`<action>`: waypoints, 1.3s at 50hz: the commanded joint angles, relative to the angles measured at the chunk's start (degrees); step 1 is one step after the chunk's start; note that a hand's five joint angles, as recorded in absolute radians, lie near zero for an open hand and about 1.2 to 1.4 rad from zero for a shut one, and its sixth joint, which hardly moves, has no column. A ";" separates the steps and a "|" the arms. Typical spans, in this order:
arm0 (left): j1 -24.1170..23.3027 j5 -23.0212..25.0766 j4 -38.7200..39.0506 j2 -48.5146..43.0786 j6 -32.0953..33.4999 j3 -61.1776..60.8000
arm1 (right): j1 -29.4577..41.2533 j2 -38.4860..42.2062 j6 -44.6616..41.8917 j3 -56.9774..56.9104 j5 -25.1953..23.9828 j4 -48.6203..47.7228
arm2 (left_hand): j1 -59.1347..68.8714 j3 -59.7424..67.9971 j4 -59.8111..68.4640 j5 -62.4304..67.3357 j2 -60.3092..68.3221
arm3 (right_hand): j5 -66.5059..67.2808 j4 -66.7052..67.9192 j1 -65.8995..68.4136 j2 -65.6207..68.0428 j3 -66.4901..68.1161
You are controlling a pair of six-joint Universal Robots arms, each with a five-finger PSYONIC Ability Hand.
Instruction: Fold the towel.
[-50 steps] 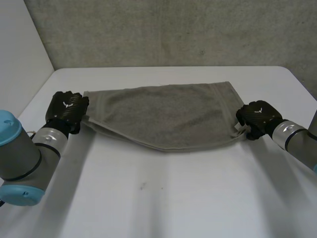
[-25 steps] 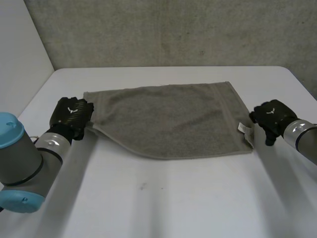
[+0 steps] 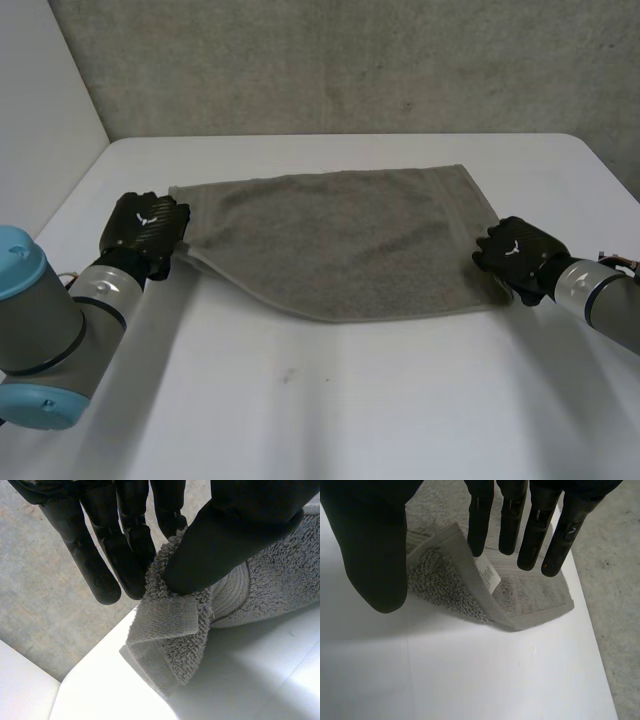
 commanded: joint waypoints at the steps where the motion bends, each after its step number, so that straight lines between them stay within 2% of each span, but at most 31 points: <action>1: 0.06 0.00 -0.03 -0.01 0.00 0.02 | -0.01 1.96 -2.27 -0.75 -0.39 -0.50 | 11.63 10.29 10.26 10.44 10.26 | 3.98 4.00 2.78 3.14 3.76; 7: 0.23 -0.09 -0.03 -0.01 0.00 -0.07 | -0.01 4.15 -2.53 -1.71 -0.48 -1.37 | 11.63 10.29 10.26 10.44 10.26 | 16.39 16.40 15.19 15.54 16.17; 8: 0.23 -0.09 -0.03 -0.01 0.00 -0.16 | -0.01 4.50 -2.53 -1.80 -0.48 -1.55 | 11.63 10.29 10.26 10.44 10.26 | 26.92 26.94 25.72 26.08 26.70; 9: 0.23 -0.09 -0.03 -0.01 0.00 -0.16 | -0.01 4.51 -2.53 -1.80 -0.48 -1.55 | 11.63 10.29 10.26 10.44 10.26 | 27.03 27.04 25.83 26.18 26.81; 10: 0.32 -0.09 -0.03 -0.01 0.00 -0.24 | -0.01 4.59 -2.53 -1.89 -0.48 -1.64 | 11.63 10.29 10.26 10.44 10.26 | 39.85 39.87 38.65 39.01 39.63; 11: 0.32 -0.09 -0.03 -0.01 0.00 -0.24 | -0.01 4.59 -2.53 -1.89 -0.48 -1.64 | 11.63 10.29 10.26 10.44 10.26 | 39.98 40.00 38.78 39.14 39.76; 12: 0.32 -0.09 -0.03 -0.01 0.00 -0.33 | -0.01 4.59 -2.53 -1.89 -0.48 -1.90 | 11.63 10.29 10.26 10.44 10.26 | 52.75 52.76 51.54 51.90 52.52; 20: 0.32 -0.26 -4.25 1.66 0.44 -0.42 | -1.77 -1.47 2.92 -1.27 -1.10 -1.99 | 11.63 10.29 10.26 10.44 10.26 | 52.87 52.89 51.67 52.03 52.65; 22: 0.58 -0.35 -6.71 2.98 0.44 -0.42 | -3.00 -3.32 6.43 -1.01 -0.83 -1.73 | 11.63 10.29 10.26 10.44 10.26 | 52.87 52.89 51.67 52.03 52.65; 24: 0.85 -0.70 -12.22 5.25 0.44 -0.33 | -5.01 -7.42 14.22 -0.14 -0.22 -1.11 | 11.63 10.29 10.26 10.44 10.26 | 52.87 52.89 51.67 52.03 52.65; 28: 0.93 -0.79 -18.92 8.08 0.53 -0.51 | -6.78 -11.75 19.53 1.28 -0.13 1.79 | 11.63 10.29 10.26 10.44 10.26 | 52.87 52.89 51.67 52.03 52.65; 29: 1.20 -0.88 -22.93 9.73 0.53 -0.77 | -8.08 -13.23 20.40 1.80 -0.22 4.49 | 11.63 10.29 10.26 10.44 10.26 | 52.87 52.89 51.67 52.03 52.65; 30: 1.20 -0.88 -22.97 9.75 0.53 -0.77 | -8.09 -13.25 20.41 1.80 -0.22 4.51 | 11.63 10.29 10.26 10.44 10.26 | 52.87 52.89 51.67 52.03 52.65; 32: 1.72 -0.79 -31.62 12.72 0.62 -0.95 | -11.33 -15.09 19.88 2.07 -0.13 12.64 | 11.63 10.29 10.26 10.44 10.26 | 52.87 52.89 51.67 52.03 52.65; 33: 1.73 -0.79 -31.67 12.73 0.62 -0.95 | -11.35 -15.09 19.88 2.07 -0.13 12.69 | 11.63 10.29 10.26 10.44 10.26 | 52.87 52.89 51.67 52.03 52.65; 35: 1.64 -0.70 -39.80 15.71 0.71 -1.04 | -14.32 -16.84 17.52 1.19 -0.31 23.53 | 11.63 10.29 10.26 10.44 10.26 | 52.87 52.89 51.67 52.03 52.65; 36: 1.64 -0.70 -39.84 15.72 0.71 -1.04 | -14.33 -16.85 17.51 1.19 -0.31 23.59 | 11.63 10.29 10.26 10.44 10.26 | 52.87 52.89 51.67 52.03 52.65; 38: 1.64 -0.44 -45.79 18.96 1.06 -1.04 | -16.78 -18.43 12.44 0.40 -0.31 34.52 | 11.63 10.29 10.26 10.44 10.26 | 52.87 52.89 51.67 52.03 52.65; 39: 1.64 -0.44 -45.82 18.98 1.06 -1.04 | -16.80 -18.43 12.41 0.40 -0.31 34.57 | 11.63 10.29 10.26 10.44 10.26 | 52.87 52.89 51.67 52.03 52.65; 40: 1.72 -0.35 -47.30 20.45 1.58 -1.04 | -17.84 -19.04 9.28 0.22 -0.31 39.36 | 11.63 10.29 10.26 10.44 10.26 | 52.87 52.89 51.67 52.03 52.65; 41: 1.73 -0.35 -47.31 20.47 1.59 -1.04 | -17.85 -19.05 9.25 0.22 -0.31 39.41 | 11.63 10.29 10.26 10.44 10.26 | 52.87 52.89 51.67 52.03 52.65; 43: 1.73 0.00 -47.75 22.66 2.72 -1.12 | -19.51 -20.97 4.25 0.22 -1.09 46.06 | 11.63 10.29 10.26 10.44 10.26 | 52.87 52.89 51.67 52.03 52.65; 45: 1.38 0.00 -47.75 23.01 2.99 -1.12 | -19.69 -22.11 3.19 0.22 -1.18 46.35 | 11.63 10.29 10.26 10.44 10.26 | 52.87 52.89 51.67 52.03 52.65; 52: 1.99 0.00 -43.18 20.82 2.99 0.28 | -19.26 -22.21 6.26 -2.06 -1.19 40.55 | 11.63 10.29 10.26 10.44 10.26 | 52.87 52.89 51.67 52.03 52.65; 54: 1.47 -0.09 -37.15 14.96 3.17 1.94 | -18.04 -18.19 10.28 -4.60 -0.92 34.95 | 11.63 10.29 10.26 10.44 10.26 | 52.87 52.89 51.67 52.03 52.65; 55: 1.46 -0.09 -37.12 14.93 3.17 1.95 | -18.03 -18.17 10.30 -4.61 -0.92 34.92 | 11.63 10.29 10.26 10.44 10.26 | 52.87 52.89 51.67 52.03 52.65; 57: 1.20 -0.35 -31.69 9.07 3.25 4.49 | -12.26 -12.31 14.50 -9.42 0.57 29.59 | 11.63 10.29 10.26 10.44 10.26 | 52.87 52.89 51.67 52.03 52.65; 60: 1.11 -0.35 -29.21 6.06 3.17 6.17 | -9.24 -9.56 16.19 -12.00 1.80 27.28 | 11.63 10.29 10.26 10.44 10.26 | 52.87 52.89 51.67 52.03 52.65; 62: 0.76 -0.35 -25.18 0.02 3.25 10.37 | -4.86 -4.13 18.38 -17.07 6.70 23.08 | 11.63 10.29 10.26 10.44 10.26 | 52.87 52.89 51.67 52.03 52.65; 63: 0.76 -0.35 -25.16 -0.01 3.26 10.39 | -4.84 -4.11 18.39 -17.09 6.72 23.06 | 11.63 10.29 10.26 10.44 10.26 | 52.87 52.89 51.67 52.03 52.65; 65: 0.23 -0.44 -21.84 -5.43 3.17 15.20 | -1.96 0.70 19.70 -21.29 10.84 17.46 | 11.63 10.29 10.26 10.44 10.26 | 52.87 52.89 51.67 52.03 52.65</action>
